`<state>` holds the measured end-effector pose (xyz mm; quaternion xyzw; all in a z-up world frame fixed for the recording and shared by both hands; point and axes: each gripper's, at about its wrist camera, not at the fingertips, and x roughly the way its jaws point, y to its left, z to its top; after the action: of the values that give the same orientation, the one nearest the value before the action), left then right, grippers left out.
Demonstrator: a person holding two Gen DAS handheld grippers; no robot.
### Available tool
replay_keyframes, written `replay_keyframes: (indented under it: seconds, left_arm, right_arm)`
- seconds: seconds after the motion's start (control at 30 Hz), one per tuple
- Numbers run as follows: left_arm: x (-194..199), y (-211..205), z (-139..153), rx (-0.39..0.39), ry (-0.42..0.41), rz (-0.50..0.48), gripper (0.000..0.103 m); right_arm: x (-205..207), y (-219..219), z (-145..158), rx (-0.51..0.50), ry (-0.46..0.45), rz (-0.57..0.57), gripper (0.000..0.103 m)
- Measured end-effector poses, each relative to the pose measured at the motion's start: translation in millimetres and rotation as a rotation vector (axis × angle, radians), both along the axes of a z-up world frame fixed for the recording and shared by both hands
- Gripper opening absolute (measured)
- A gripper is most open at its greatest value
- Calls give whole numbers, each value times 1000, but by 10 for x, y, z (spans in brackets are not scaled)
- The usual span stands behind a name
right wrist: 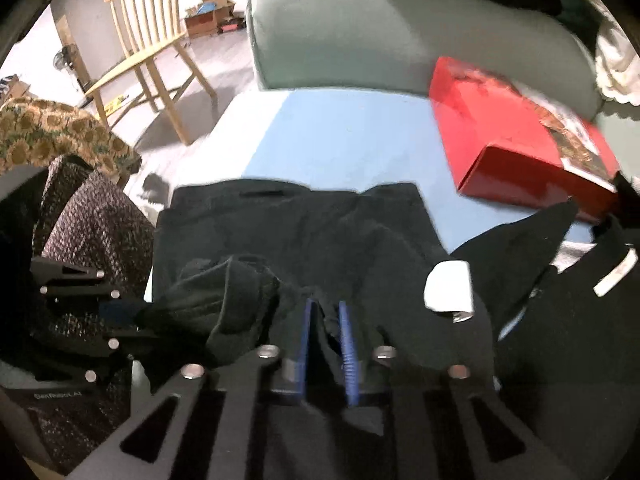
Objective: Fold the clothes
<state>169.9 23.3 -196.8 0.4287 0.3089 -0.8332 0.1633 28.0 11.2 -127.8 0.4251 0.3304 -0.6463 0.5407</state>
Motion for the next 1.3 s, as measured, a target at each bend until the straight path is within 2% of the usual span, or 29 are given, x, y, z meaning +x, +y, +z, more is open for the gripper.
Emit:
replay_keyframes:
  seconds: [0.03,0.07,0.2,0.3,0.33,0.37,0.47,0.7,0.83,0.93,1.1,1.2,1.3]
  left_arm:
    - [-7,-17,-27,7,-6,3,20]
    - [-12,-31,-44,10,-12,10,20]
    - [-44,-4,-53,-12,-12,2,20]
    - [-59,-25,-78,-4,-17,9,21]
    - [-54,-37,-85,3,-16,14,20]
    - [-48,-49,-92,10,-15,18,21]
    - [-36,-40,-75,6,-10,19,21]
    - [-10,-27,54,-20,33,23,21]
    - [48,-104,221,-39,89,54,21]
    - [69,-272,282,-24,110,98,20]
    - [101,-554,194,8,91,175,20]
    - [-15,-636,169,-6,79,162,20]
    - [-124,-699,56,-23,42,142,20]
  right_arm:
    - [-7,-21,-63,23,-7,5,41]
    - [-7,-43,-129,46,4,8,44]
    - [-16,-128,-286,91,39,16,48]
    - [-36,-180,-293,83,31,12,43]
    - [-32,-176,-267,73,27,10,36]
    - [-28,-171,-240,62,24,7,24]
    - [2,-140,-158,38,30,3,20]
    - [67,-5,130,-36,51,-34,18]
    - [42,-20,302,-85,56,-52,17]
    - [-16,-102,388,-117,65,-63,17]
    - [-104,-422,287,-118,30,-75,17]
    - [-166,-598,152,-96,44,-84,17]
    - [-353,-684,38,-90,47,-163,16]
